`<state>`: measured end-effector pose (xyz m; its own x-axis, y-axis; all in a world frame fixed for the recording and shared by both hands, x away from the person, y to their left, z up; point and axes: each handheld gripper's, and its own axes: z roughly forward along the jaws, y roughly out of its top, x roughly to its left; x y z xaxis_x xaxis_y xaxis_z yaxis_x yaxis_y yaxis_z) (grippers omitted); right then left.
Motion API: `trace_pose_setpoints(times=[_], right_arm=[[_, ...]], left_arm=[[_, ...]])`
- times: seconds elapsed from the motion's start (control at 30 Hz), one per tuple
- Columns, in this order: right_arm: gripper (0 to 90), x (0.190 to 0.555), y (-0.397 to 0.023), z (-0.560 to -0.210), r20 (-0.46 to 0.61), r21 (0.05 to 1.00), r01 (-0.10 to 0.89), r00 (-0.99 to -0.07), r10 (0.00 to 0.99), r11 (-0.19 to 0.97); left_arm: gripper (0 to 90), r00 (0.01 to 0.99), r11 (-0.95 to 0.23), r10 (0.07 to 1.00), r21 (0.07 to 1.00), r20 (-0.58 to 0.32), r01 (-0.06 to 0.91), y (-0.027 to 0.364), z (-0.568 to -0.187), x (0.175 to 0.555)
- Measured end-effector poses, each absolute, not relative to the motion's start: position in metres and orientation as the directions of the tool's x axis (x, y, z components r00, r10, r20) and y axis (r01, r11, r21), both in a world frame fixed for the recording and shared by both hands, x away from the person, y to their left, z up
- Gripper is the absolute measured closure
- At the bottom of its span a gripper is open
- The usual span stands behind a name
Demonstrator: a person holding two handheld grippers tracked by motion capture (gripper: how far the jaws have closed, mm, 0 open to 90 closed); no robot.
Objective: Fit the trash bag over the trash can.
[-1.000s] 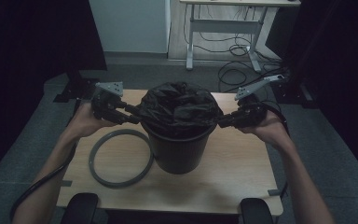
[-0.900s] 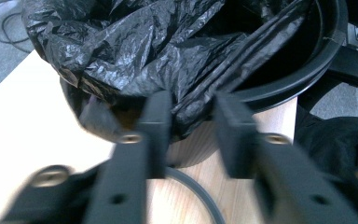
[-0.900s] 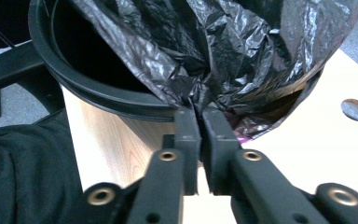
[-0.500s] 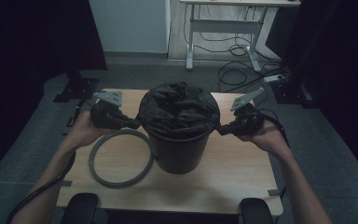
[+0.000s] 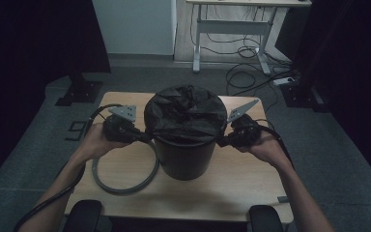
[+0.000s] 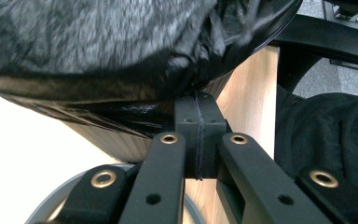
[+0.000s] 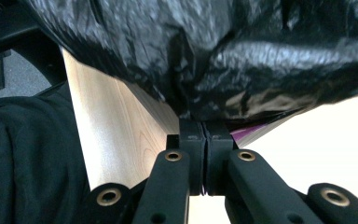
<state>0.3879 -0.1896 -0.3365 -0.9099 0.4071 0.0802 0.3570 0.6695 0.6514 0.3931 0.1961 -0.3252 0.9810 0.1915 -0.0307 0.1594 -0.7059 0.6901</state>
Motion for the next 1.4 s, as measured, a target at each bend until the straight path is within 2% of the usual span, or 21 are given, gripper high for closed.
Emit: trace_pose_setpoints(times=[0.27,0.6,0.77,0.9,0.93,1.0,1.1,1.2,1.3,1.4], right_arm=[[88.6,0.388,-0.189,-0.350,0.078,0.621,0.391,-0.893,0.443,0.679],[88.5,0.403,-0.198,-0.387,0.054,0.575,0.466,-0.842,0.537,0.672],[88.3,0.412,-0.201,-0.409,0.107,0.579,0.507,-0.824,0.557,0.639],[88.0,0.416,-0.195,-0.421,0.115,0.562,0.519,-0.820,0.560,0.644],[87.8,0.417,-0.195,-0.421,0.112,0.567,0.512,-0.824,0.556,0.645],[83.9,0.415,-0.197,-0.418,0.119,0.572,0.515,-0.822,0.557,0.638],[65.7,0.412,-0.206,-0.410,0.105,0.601,0.499,-0.824,0.557,0.625],[46.5,0.408,-0.217,-0.399,0.107,0.634,0.491,-0.821,0.561,0.597],[36.1,0.404,-0.224,-0.389,0.101,0.668,0.471,-0.824,0.557,0.576],[31.1,0.401,-0.228,-0.379,0.089,0.688,0.457,-0.825,0.558,0.564]], left_arm=[[89.1,0.983,-0.736,0.180,0.659,-0.030,0.155,0.186,-0.337,0.395],[88.9,0.959,-0.735,0.267,0.623,-0.095,0.266,0.198,-0.376,0.409],[88.7,0.944,-0.714,0.293,0.621,-0.154,0.323,0.197,-0.402,0.418],[87.1,0.935,-0.716,0.319,0.607,-0.155,0.345,0.191,-0.415,0.420],[83.6,0.933,-0.709,0.327,0.612,-0.153,0.349,0.193,-0.414,0.420],[68.4,0.929,-0.699,0.331,0.619,-0.165,0.358,0.198,-0.411,0.419],[49.4,0.929,-0.691,0.345,0.634,-0.132,0.347,0.208,-0.402,0.412],[38.5,0.927,-0.657,0.358,0.674,-0.113,0.337,0.218,-0.394,0.405],[29.7,0.923,-0.629,0.375,0.709,-0.082,0.319,0.226,-0.390,0.399],[22.3,0.915,-0.621,0.401,0.720,-0.047,0.309,0.230,-0.395,0.394]])
